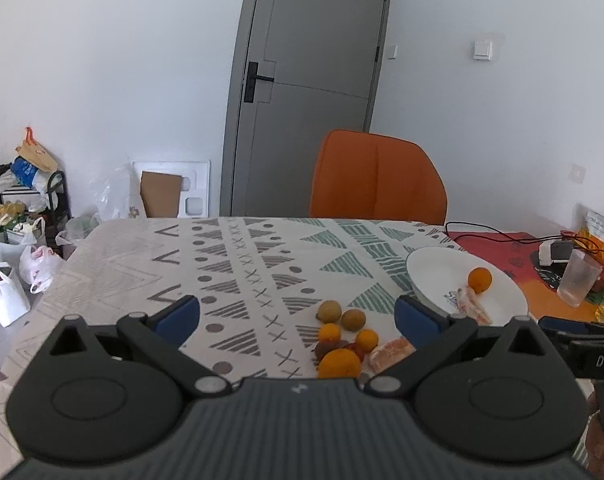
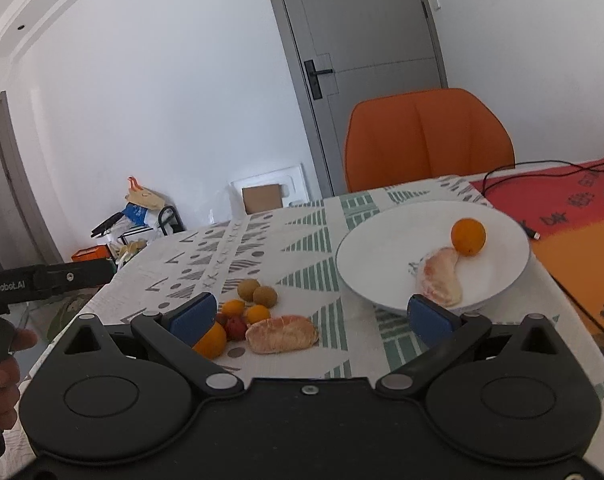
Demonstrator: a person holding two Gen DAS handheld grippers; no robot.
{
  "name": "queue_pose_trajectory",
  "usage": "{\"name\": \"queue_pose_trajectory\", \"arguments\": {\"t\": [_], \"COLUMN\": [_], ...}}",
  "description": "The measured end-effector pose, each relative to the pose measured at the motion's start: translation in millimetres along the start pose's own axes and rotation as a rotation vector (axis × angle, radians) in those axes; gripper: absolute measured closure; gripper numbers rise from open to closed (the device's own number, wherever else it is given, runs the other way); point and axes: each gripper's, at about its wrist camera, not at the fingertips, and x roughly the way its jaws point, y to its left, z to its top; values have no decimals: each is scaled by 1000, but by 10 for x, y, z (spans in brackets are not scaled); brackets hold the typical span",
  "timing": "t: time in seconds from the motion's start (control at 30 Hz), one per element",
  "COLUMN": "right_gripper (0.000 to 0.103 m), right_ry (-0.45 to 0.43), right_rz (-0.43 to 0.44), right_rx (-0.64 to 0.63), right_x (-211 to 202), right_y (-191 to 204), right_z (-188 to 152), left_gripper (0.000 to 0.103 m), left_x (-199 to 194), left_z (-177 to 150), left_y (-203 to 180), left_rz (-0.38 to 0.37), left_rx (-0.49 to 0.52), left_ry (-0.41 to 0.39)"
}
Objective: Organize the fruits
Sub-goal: 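Move both open grippers back to the fruit pile, then grasp netted peeled citrus piece with right gripper while left grasps large orange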
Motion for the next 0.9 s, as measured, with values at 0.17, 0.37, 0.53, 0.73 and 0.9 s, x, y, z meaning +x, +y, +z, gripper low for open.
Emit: {"name": "queue_pose_trajectory", "arguments": {"t": [0.17, 0.37, 0.53, 0.73, 0.9], "right_gripper": [0, 1, 14, 22, 23], "right_ry": [11, 22, 38, 55, 74], "right_rz": [27, 49, 60, 57, 61], "right_rx": [0, -23, -27, -25, -31], "right_x": [34, 86, 153, 256, 360], "right_y": [19, 88, 108, 106, 100], "right_z": [-45, -86, -101, -113, -110], "left_gripper": [2, 6, 10, 19, 30], "left_x": [8, 65, 142, 271, 385], "left_z": [-66, -128, -191, -243, -251], "left_y": [72, 103, 124, 100, 117], "left_rz": [-5, -15, -34, -57, -61], "left_rx": [-20, -41, -66, -66, -81], "left_ry": [9, 16, 31, 53, 68]}}
